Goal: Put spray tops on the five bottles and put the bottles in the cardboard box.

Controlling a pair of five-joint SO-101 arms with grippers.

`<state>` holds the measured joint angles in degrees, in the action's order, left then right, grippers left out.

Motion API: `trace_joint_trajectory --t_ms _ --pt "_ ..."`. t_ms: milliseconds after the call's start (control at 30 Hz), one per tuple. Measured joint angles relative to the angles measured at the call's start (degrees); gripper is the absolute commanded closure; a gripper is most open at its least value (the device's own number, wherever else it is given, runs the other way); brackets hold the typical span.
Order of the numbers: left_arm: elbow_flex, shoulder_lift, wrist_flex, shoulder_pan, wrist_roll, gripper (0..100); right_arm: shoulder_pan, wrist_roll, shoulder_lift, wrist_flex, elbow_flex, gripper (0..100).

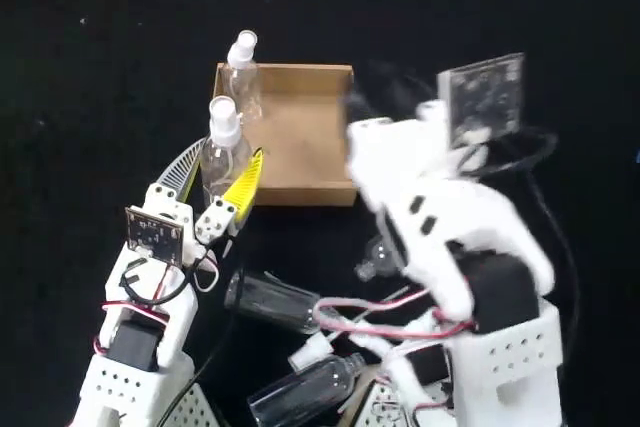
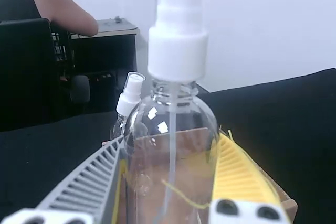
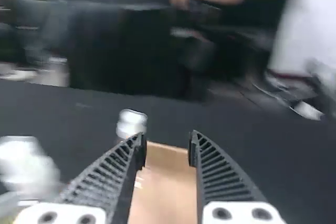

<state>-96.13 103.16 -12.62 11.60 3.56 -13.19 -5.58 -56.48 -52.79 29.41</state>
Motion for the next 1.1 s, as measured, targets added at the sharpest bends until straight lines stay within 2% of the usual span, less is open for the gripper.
trace_joint_trajectory --t_ms 100,200,500,733,900,1100 --pt "0.0 0.0 0.0 0.0 0.0 87 8.8 0.0 0.0 -0.3 6.7 87.9" --pt "0.0 0.0 0.0 0.0 0.0 87 13.3 0.0 0.0 2.0 15.6 87.8" --pt "0.0 0.0 -0.3 0.0 0.0 87 15.2 0.0 0.1 24.1 42.8 87.8" --pt "0.0 0.0 -0.6 -0.1 0.0 87 15.4 0.0 0.1 29.1 46.3 87.8" --pt "0.0 0.0 1.0 -7.6 0.0 87 15.4 0.0 0.1 29.1 47.2 87.8" --pt "0.0 0.0 6.7 -22.1 -0.4 87 15.4 0.0 0.1 29.1 47.6 87.8"
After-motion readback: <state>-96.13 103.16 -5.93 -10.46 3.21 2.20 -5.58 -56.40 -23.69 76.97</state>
